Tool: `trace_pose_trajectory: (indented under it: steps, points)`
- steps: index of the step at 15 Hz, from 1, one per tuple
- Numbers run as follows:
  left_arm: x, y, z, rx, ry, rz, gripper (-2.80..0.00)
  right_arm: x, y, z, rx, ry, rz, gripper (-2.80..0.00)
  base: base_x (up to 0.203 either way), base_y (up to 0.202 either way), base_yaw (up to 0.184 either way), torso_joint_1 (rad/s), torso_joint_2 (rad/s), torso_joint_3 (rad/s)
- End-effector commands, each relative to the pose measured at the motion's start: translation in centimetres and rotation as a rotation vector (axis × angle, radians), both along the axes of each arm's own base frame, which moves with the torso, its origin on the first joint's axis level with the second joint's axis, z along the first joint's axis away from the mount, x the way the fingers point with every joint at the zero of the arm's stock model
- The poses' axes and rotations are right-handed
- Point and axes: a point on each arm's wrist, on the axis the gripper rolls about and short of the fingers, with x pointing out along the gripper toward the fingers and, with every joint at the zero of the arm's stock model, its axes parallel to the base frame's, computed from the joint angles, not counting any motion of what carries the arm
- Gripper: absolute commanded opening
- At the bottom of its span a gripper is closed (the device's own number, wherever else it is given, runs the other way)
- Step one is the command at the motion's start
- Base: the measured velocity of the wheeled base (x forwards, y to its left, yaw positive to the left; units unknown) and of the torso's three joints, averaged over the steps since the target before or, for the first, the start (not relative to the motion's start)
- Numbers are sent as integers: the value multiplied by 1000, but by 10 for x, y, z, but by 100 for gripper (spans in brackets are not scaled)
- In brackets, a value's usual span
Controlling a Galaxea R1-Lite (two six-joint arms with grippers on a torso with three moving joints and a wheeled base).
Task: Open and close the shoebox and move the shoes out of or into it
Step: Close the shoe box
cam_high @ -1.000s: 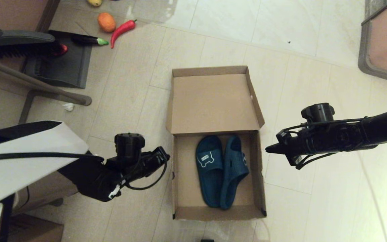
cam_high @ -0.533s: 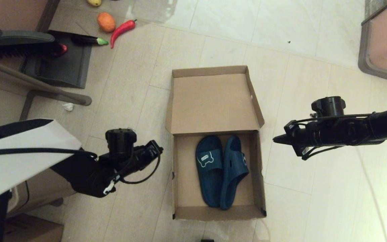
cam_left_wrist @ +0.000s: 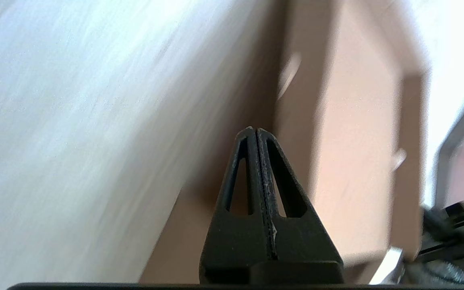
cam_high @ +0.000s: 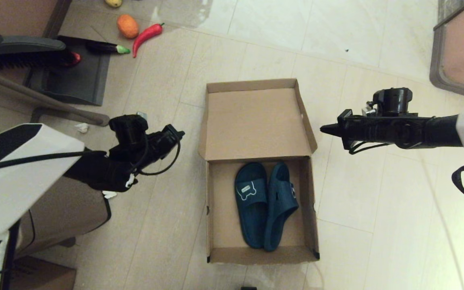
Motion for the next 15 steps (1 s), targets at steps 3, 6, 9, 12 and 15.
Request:
trace_pose_trajectory:
  steps: [3, 6, 9, 12, 15]
  points:
    - [48, -14, -18, -21, -63, -12, -280, 29, 16, -38, 15, -34, 30, -280, 0, 0, 0, 0, 0, 0]
    - [64, -23, -31, -27, -88, -24, -280, 30, 31, -37, 23, -60, 55, -280, 0, 0, 0, 0, 0, 0]
    - [71, -36, -34, -36, -123, -49, -280, 30, 43, -31, 68, -83, 67, -280, 0, 0, 0, 0, 0, 0]
    - [67, -48, -32, -53, -120, -90, -280, 31, 46, -34, 93, -67, 69, -280, 0, 0, 0, 0, 0, 0]
    - [63, -57, -25, -82, -122, -109, -280, 32, 47, -34, 149, -53, 65, -280, 0, 0, 0, 0, 0, 0]
